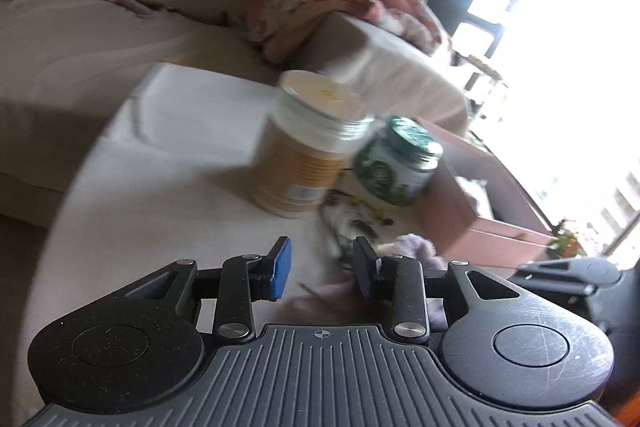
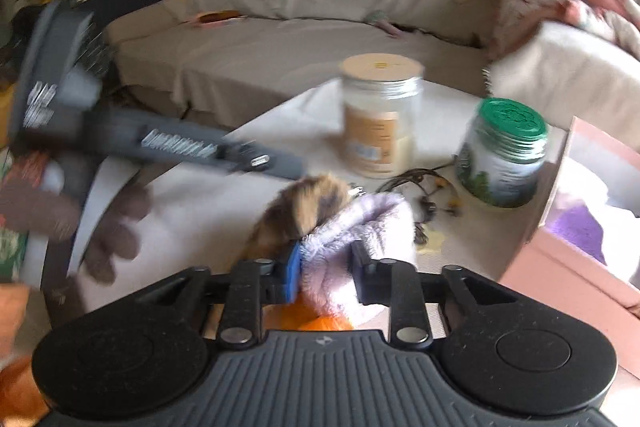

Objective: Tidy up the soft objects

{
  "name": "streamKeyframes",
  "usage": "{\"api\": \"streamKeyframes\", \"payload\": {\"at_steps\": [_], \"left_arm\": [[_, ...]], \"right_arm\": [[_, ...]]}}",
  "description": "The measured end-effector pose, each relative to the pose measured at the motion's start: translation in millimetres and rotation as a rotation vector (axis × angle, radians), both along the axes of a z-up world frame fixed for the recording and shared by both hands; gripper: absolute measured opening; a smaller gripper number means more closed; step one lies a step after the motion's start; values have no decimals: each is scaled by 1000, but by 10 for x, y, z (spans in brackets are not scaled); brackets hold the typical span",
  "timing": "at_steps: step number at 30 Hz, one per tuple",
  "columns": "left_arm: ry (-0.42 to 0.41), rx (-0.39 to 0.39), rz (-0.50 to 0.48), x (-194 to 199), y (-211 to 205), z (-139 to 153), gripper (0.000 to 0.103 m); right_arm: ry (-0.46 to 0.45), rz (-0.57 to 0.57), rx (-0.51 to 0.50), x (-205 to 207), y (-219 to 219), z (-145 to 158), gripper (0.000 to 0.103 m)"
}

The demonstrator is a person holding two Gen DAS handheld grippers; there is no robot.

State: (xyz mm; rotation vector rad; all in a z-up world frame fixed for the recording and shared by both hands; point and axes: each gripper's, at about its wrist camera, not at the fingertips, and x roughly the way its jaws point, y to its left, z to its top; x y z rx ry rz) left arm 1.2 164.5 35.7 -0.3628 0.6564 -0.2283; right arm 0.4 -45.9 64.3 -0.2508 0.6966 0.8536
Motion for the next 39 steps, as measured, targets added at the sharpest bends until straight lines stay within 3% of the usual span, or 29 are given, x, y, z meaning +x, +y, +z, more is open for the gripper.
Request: {"api": "streamKeyframes", "payload": {"at_steps": [2,3,6,10,17,20,23,31,33,34,39], "left_arm": [[-9,23,-25,-26,-71,50,37],[-12,38,-39,-38,-105,78,37],[-7,87,-60,-28,-213,108,37],[31,122,-53,136,-316,29,37],[141,210,-99,492,-524,-240,41],[121,245,-105,552,-595,-271,40],[121,259,-115,608,-629,-277,40],[66,287,-135,546,-658,-326,38],[48,309,-130,541,-687,-335,30],[42,318,-124,541,-694,-342,19],[-75,304,-129,383,-626,-244,15]], "right_arm": [[-29,28,4,-98,-17,11,53],[-42,33,12,-138,-50,36,56],[-104,12,52,-237,-244,145,59],[-137,-111,67,-223,-538,185,65],[-79,-284,-34,-89,-748,-208,65],[-44,-345,-63,2,-795,-387,65],[-7,-391,-39,63,-851,-490,73],[0,-351,-39,50,-803,-522,94],[28,-324,-21,86,-806,-526,103],[32,-320,-18,84,-813,-526,103],[13,-290,-61,44,-767,-537,103]]}}
